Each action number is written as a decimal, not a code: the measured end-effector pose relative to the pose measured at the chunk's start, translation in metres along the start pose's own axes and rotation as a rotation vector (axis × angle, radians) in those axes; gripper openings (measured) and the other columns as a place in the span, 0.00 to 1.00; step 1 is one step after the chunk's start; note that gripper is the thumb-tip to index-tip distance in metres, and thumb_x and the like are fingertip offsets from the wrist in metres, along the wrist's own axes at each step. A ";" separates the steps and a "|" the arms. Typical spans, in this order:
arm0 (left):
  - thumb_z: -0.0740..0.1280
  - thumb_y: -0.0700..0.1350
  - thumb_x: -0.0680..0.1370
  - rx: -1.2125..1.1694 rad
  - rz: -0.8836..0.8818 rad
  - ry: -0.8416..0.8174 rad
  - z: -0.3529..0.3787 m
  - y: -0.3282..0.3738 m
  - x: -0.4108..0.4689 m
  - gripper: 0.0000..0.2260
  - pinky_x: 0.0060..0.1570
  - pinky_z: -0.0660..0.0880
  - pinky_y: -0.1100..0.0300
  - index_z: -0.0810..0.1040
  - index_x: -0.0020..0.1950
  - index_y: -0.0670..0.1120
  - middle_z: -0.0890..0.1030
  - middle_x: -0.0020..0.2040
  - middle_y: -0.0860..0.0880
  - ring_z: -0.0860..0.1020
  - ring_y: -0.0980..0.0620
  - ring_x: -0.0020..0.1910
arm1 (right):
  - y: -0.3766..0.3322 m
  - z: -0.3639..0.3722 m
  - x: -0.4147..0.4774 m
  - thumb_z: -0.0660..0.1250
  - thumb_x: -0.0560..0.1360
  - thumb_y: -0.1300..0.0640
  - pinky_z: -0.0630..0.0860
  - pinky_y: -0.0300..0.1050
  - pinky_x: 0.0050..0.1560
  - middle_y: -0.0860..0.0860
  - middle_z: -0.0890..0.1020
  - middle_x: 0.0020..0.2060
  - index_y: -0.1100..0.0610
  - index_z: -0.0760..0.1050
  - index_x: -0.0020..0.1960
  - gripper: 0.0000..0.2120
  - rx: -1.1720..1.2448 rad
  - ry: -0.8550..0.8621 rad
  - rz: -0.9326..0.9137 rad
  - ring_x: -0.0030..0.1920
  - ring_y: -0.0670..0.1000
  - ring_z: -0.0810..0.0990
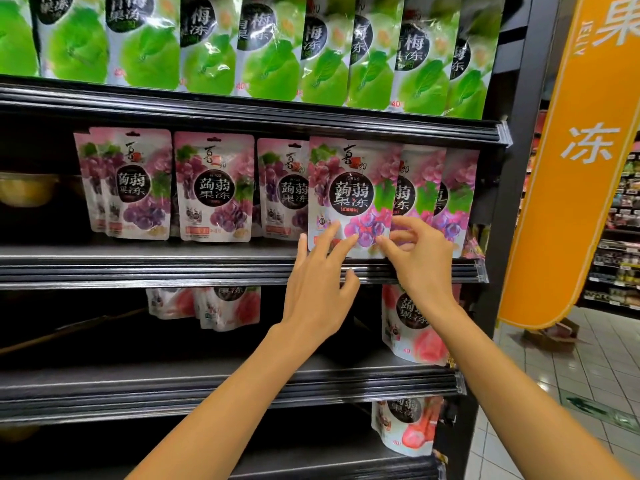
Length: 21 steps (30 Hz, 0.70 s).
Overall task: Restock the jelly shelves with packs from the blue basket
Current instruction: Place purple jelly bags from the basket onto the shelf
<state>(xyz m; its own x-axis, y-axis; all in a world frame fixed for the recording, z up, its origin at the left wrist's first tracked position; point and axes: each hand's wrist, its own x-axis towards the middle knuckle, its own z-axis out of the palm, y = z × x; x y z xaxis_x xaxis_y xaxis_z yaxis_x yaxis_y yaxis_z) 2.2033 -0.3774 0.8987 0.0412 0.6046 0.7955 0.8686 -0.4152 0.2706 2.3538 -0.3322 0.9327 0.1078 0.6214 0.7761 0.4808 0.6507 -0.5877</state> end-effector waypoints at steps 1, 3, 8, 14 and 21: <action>0.61 0.43 0.80 -0.039 0.008 0.014 0.000 -0.002 -0.001 0.21 0.79 0.48 0.54 0.69 0.74 0.52 0.63 0.77 0.54 0.62 0.51 0.76 | -0.001 0.000 -0.001 0.74 0.74 0.54 0.77 0.31 0.45 0.45 0.81 0.41 0.57 0.78 0.62 0.18 0.016 0.002 0.014 0.40 0.40 0.80; 0.61 0.39 0.80 -0.133 0.023 0.040 -0.002 -0.004 -0.005 0.19 0.77 0.44 0.65 0.72 0.71 0.49 0.69 0.74 0.53 0.59 0.55 0.78 | -0.004 0.000 -0.004 0.72 0.75 0.54 0.75 0.29 0.45 0.48 0.82 0.46 0.58 0.78 0.62 0.17 0.031 0.012 0.038 0.41 0.39 0.79; 0.62 0.35 0.78 -0.439 -0.007 0.079 -0.024 -0.008 -0.026 0.14 0.63 0.64 0.77 0.80 0.60 0.45 0.81 0.60 0.52 0.77 0.59 0.61 | -0.015 0.003 -0.034 0.69 0.77 0.51 0.70 0.24 0.39 0.43 0.80 0.47 0.53 0.78 0.55 0.09 0.058 0.057 0.097 0.37 0.32 0.78; 0.61 0.34 0.79 -0.704 -0.251 0.001 -0.040 -0.041 -0.093 0.12 0.48 0.79 0.63 0.81 0.53 0.47 0.84 0.45 0.52 0.82 0.58 0.45 | -0.024 0.024 -0.110 0.66 0.79 0.53 0.80 0.47 0.47 0.49 0.83 0.44 0.48 0.77 0.48 0.02 0.153 -0.032 0.215 0.43 0.50 0.82; 0.61 0.33 0.77 -0.770 -0.684 -0.236 -0.035 -0.136 -0.260 0.15 0.37 0.75 0.67 0.82 0.45 0.49 0.84 0.39 0.53 0.80 0.61 0.36 | -0.014 0.087 -0.280 0.66 0.78 0.56 0.73 0.32 0.35 0.50 0.84 0.42 0.47 0.78 0.44 0.06 0.143 -0.369 0.557 0.36 0.43 0.80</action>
<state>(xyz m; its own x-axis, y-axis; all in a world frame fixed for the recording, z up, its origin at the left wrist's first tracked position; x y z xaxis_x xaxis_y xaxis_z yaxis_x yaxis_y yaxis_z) 2.0570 -0.5016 0.6743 -0.1723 0.9553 0.2402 0.1984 -0.2052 0.9584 2.2416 -0.4768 0.7038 -0.0097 0.9719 0.2350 0.3166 0.2259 -0.9213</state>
